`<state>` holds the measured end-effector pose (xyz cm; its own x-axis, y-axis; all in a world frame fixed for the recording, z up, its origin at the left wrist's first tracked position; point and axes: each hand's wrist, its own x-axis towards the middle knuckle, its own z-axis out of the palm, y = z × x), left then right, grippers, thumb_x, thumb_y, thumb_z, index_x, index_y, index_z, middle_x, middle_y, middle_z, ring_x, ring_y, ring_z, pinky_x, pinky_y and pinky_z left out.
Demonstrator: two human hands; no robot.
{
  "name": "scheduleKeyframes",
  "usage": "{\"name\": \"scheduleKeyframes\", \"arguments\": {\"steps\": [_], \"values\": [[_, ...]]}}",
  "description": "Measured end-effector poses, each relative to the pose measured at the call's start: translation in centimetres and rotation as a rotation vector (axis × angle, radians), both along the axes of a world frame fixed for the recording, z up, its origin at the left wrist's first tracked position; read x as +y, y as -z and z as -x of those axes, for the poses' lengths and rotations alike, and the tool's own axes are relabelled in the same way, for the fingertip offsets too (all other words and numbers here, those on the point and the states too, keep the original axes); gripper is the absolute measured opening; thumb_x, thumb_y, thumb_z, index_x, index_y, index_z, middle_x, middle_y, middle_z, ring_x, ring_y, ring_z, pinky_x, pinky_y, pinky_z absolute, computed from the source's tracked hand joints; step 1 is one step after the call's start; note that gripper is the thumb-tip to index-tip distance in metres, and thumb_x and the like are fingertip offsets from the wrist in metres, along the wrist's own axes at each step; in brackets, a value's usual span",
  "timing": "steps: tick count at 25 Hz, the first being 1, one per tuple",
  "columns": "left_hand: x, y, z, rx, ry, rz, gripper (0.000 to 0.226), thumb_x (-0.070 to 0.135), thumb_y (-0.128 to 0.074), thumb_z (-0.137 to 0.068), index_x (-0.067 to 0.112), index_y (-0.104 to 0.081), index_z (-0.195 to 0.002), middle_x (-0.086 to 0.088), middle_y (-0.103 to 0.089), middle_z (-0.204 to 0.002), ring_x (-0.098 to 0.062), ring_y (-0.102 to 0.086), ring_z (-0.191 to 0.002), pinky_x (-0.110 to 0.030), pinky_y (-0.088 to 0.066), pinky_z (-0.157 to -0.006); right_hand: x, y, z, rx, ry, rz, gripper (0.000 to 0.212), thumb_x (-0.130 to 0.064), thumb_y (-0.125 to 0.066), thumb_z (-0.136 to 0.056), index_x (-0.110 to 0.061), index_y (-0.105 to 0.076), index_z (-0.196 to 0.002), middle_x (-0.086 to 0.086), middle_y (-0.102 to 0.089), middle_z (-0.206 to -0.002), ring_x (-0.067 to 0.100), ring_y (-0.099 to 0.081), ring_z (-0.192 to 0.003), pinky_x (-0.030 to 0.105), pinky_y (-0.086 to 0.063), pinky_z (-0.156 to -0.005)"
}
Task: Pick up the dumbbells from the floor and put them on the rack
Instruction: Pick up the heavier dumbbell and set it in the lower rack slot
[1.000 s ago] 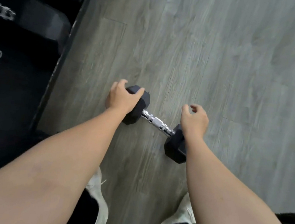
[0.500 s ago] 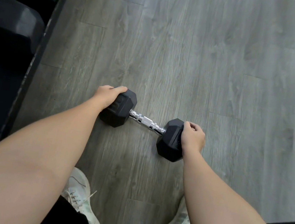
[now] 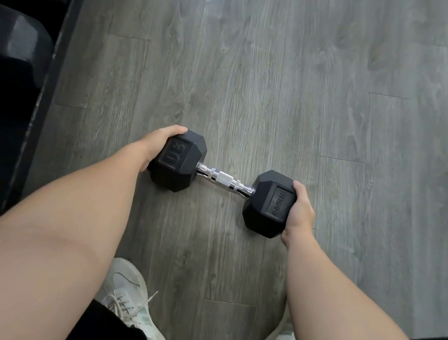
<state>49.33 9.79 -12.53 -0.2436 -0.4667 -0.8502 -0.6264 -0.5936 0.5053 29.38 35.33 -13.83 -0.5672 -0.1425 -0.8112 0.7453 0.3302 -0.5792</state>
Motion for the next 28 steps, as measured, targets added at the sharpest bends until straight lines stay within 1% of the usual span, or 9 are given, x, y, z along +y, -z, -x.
{"name": "scheduleKeyframes", "arguments": {"steps": [2,5,7,11,14,17,21,26,28], "values": [[0.0,-0.4,0.1,-0.034,0.004,-0.005,0.053,0.067,-0.069,-0.056,0.024,-0.072,-0.085,0.0,-0.076,-0.076,-0.019,-0.071,-0.064,-0.031,-0.046,-0.064,-0.2,-0.2,0.2,-0.063,-0.031,-0.011,0.04,-0.052,-0.07,-0.074,-0.021,-0.072,-0.098,0.001,-0.077,-0.084,0.021,-0.075,-0.072,0.033,-0.059,-0.062],[0.1,-0.8,0.2,-0.051,0.014,-0.014,0.051,0.066,-0.067,-0.055,0.023,-0.07,-0.081,0.0,-0.075,-0.069,-0.015,-0.069,-0.051,-0.031,-0.044,-0.061,-0.2,-0.2,0.4,-0.122,-0.085,-0.037,0.048,-0.057,-0.069,-0.068,-0.022,-0.071,-0.101,0.003,-0.078,-0.09,0.027,-0.074,-0.084,0.042,-0.057,-0.08],[0.2,-1.1,0.4,-0.049,0.005,-0.026,0.048,0.064,-0.067,-0.057,0.022,-0.069,-0.079,0.001,-0.074,-0.067,-0.015,-0.069,-0.05,-0.03,-0.044,-0.059,-0.3,-0.2,0.4,-0.134,-0.095,-0.045,0.047,-0.057,-0.067,-0.069,-0.022,-0.07,-0.1,0.003,-0.077,-0.092,0.029,-0.073,-0.086,0.044,-0.055,-0.084],[0.5,-1.0,0.4,-0.038,-0.05,-0.004,0.043,0.059,-0.068,-0.063,0.021,-0.069,-0.084,0.001,-0.074,-0.068,-0.016,-0.069,-0.055,-0.027,-0.046,-0.057,-0.4,-0.3,0.4,-0.119,-0.092,-0.035,0.038,-0.055,-0.065,-0.072,-0.024,-0.069,-0.094,0.002,-0.076,-0.087,0.026,-0.071,-0.079,0.039,-0.055,-0.075],[0.5,-0.8,0.6,-0.033,-0.073,0.016,0.046,0.058,-0.068,-0.063,0.02,-0.07,-0.089,0.0,-0.075,-0.071,-0.019,-0.069,-0.061,-0.027,-0.046,-0.056,-0.1,0.2,0.6,-0.116,-0.099,-0.014,0.038,-0.053,-0.063,-0.074,-0.024,-0.068,-0.098,0.002,-0.075,-0.088,0.026,-0.071,-0.079,0.038,-0.055,-0.073],[0.7,-0.8,0.1,-0.017,-0.1,0.023,0.046,0.057,-0.068,-0.062,0.02,-0.069,-0.089,0.0,-0.075,-0.069,-0.017,-0.069,-0.054,-0.026,-0.045,-0.054,-0.1,0.7,0.8,-0.117,-0.125,0.012,0.039,-0.054,-0.062,-0.074,-0.024,-0.068,-0.099,0.002,-0.075,-0.09,0.026,-0.071,-0.08,0.037,-0.054,-0.073],[1.6,-0.5,-0.9,-0.013,-0.159,0.052,0.053,0.056,-0.069,-0.056,0.017,-0.069,-0.093,-0.005,-0.075,-0.082,-0.022,-0.069,-0.065,-0.028,-0.047,-0.056,-0.4,0.9,1.0,-0.104,-0.143,0.057,0.037,-0.05,-0.062,-0.075,-0.022,-0.067,-0.098,0.003,-0.073,-0.091,0.025,-0.07,-0.077,0.036,-0.054,-0.071],[2.5,-0.3,-2.6,-0.001,-0.247,0.018,0.057,0.052,-0.071,-0.051,0.015,-0.07,-0.093,-0.008,-0.075,-0.088,-0.028,-0.07,-0.08,-0.034,-0.051,-0.07,-0.5,0.3,0.3,-0.142,-0.149,0.08,0.037,-0.044,-0.064,-0.076,-0.019,-0.063,-0.104,0.007,-0.069,-0.094,0.026,-0.068,-0.076,0.035,-0.055,-0.065],[2.9,-1.5,-3.7,-0.022,-0.297,0.012,0.057,0.049,-0.072,-0.052,0.013,-0.07,-0.095,-0.01,-0.074,-0.089,-0.029,-0.07,-0.08,-0.035,-0.051,-0.073,-0.6,-0.8,-0.8,-0.17,-0.155,0.065,0.038,-0.042,-0.064,-0.077,-0.018,-0.061,-0.106,0.009,-0.068,-0.098,0.028,-0.067,-0.078,0.036,-0.055,-0.064]]}}
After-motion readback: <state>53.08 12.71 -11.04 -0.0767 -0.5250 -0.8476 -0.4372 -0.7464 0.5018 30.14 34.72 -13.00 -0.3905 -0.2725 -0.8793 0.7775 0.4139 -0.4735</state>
